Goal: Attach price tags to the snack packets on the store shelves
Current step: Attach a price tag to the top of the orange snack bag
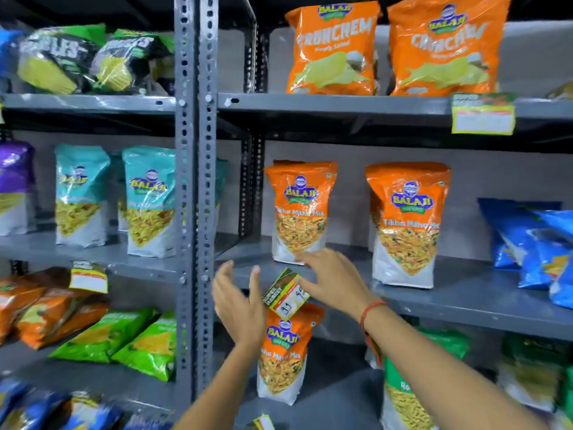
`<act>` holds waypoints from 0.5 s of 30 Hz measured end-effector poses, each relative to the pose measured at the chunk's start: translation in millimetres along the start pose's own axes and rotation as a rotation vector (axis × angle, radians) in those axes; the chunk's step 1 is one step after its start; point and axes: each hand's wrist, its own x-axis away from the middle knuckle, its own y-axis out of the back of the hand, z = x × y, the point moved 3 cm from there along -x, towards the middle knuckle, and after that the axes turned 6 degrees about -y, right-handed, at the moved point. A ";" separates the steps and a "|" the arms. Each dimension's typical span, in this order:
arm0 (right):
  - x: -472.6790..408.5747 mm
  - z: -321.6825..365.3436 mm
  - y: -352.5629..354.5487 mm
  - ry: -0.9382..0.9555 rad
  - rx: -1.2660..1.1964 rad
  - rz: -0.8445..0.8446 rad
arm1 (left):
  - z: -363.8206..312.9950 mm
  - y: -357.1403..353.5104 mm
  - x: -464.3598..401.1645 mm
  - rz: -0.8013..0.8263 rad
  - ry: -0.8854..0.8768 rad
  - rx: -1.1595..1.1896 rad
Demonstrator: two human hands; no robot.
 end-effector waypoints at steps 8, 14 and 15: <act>-4.0 0.3 -42.9 -0.194 -0.161 -0.166 | 71.1 -32.0 33.3 0.337 0.595 0.357; -7.5 3.5 -49.1 -0.210 -0.182 -0.201 | 77.7 -44.5 32.4 0.275 0.712 0.418; -7.9 4.9 -49.1 -0.195 -0.166 -0.209 | 78.1 -46.1 32.7 0.275 0.727 0.430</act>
